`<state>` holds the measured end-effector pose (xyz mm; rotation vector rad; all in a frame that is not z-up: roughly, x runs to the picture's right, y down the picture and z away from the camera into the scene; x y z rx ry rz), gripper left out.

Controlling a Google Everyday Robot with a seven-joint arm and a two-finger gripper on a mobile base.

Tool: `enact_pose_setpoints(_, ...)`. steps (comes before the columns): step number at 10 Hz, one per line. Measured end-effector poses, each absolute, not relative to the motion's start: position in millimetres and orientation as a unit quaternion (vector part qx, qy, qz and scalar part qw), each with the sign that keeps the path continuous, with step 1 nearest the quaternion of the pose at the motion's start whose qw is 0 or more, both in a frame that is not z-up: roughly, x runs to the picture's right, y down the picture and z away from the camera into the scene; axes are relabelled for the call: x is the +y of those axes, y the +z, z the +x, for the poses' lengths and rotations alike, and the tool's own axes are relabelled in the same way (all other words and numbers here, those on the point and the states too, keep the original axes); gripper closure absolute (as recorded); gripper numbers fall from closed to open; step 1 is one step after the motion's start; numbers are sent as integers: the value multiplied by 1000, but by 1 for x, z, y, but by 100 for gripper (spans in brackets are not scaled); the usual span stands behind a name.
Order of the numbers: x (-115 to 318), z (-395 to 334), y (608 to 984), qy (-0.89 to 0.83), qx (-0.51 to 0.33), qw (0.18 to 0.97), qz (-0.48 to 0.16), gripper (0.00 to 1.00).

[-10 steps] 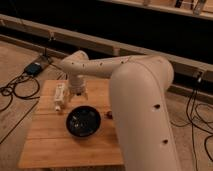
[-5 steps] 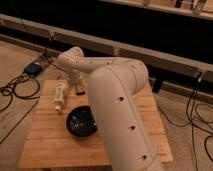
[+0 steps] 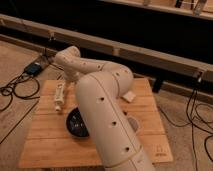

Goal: Push the eraser across the table

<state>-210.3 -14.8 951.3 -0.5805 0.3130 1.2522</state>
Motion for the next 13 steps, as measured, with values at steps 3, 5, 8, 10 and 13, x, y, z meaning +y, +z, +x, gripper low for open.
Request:
enact_pose_setpoints(3, -28, -228, 970, 572, 115, 769, -262, 35)
enact_pose_setpoints(5, -33, -241, 981, 572, 96, 770, -266, 35)
enact_pose_setpoints(8, -37, -255, 993, 573, 76, 769, -273, 35)
enact_pose_setpoints(10, -33, -260, 999, 576, 71, 762, -287, 35)
enact_pose_setpoints(13, -23, -261, 1008, 578, 76, 754, -305, 35)
